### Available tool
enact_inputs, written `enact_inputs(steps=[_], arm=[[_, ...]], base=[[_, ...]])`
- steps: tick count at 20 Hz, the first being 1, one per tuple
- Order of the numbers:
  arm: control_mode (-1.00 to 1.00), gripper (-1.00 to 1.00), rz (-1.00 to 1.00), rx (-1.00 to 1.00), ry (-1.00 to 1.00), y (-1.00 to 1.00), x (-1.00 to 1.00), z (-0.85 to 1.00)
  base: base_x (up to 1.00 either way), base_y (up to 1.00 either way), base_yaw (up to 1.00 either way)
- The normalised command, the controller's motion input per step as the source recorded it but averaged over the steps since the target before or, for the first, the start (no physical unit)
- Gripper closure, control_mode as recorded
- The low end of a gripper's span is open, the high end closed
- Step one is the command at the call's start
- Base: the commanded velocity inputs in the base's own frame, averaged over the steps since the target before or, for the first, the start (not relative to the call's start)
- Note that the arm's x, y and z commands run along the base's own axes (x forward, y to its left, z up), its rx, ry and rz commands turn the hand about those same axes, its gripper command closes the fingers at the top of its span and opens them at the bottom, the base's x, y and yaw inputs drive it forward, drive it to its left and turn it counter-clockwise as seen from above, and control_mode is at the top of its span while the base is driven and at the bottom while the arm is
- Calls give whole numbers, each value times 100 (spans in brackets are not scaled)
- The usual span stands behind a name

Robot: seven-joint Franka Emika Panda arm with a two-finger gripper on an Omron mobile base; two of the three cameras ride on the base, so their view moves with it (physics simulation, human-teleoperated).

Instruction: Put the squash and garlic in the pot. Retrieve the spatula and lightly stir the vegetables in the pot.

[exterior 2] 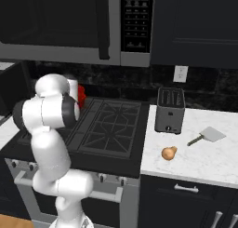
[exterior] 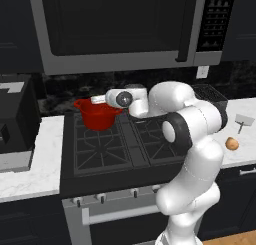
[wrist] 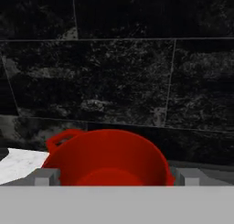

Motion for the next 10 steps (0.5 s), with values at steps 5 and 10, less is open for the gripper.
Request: enact_inputs(steps=[5,10], arm=[[-100,-100,0,18,0,-43,-100,38],[-100,-100,0,26,13,-45,-92,92]], base=[[0,0,0],[0,0,0]])
